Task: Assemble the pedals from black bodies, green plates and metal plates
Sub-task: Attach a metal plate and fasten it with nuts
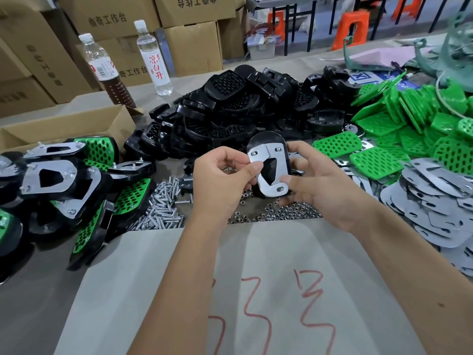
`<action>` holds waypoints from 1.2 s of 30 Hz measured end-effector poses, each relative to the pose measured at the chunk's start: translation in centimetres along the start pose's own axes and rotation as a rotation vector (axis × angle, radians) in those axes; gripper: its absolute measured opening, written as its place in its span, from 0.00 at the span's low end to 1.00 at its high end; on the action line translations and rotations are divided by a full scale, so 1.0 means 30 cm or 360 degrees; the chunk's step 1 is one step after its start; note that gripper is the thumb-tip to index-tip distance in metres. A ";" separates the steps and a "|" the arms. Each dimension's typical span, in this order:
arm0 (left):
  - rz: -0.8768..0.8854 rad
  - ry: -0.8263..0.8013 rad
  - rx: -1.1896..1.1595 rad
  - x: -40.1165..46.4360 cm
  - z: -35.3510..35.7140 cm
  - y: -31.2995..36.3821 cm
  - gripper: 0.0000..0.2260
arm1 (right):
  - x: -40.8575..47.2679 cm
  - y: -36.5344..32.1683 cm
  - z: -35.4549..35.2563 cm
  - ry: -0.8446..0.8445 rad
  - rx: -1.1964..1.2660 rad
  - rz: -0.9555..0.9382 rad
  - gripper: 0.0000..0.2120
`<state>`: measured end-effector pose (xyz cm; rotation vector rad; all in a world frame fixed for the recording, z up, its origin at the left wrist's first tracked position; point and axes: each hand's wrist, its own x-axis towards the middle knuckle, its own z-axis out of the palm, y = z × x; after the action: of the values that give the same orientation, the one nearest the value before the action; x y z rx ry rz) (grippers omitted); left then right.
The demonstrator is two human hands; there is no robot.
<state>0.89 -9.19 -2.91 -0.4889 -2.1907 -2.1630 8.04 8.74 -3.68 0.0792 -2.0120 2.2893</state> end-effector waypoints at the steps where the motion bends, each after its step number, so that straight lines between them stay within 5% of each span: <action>1: 0.0001 -0.0007 0.0014 0.002 -0.004 0.000 0.07 | 0.000 0.001 0.001 -0.0015 0.0003 0.0005 0.19; 22: 0.0083 0.0027 0.0389 -0.005 -0.013 0.010 0.08 | 0.001 0.006 0.000 0.0009 0.0063 0.0063 0.16; 28: -0.0132 0.0179 0.0213 -0.012 0.003 -0.006 0.13 | 0.000 0.000 -0.007 -0.0035 0.0124 0.0023 0.17; 36: -0.0522 -0.0208 -0.0398 -0.023 0.014 0.030 0.11 | -0.005 -0.007 -0.007 -0.0104 0.0122 0.0019 0.21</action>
<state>1.84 -8.92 -2.22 -0.3011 -2.2081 -2.6665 8.20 8.96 -3.51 0.1496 -1.9590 2.4019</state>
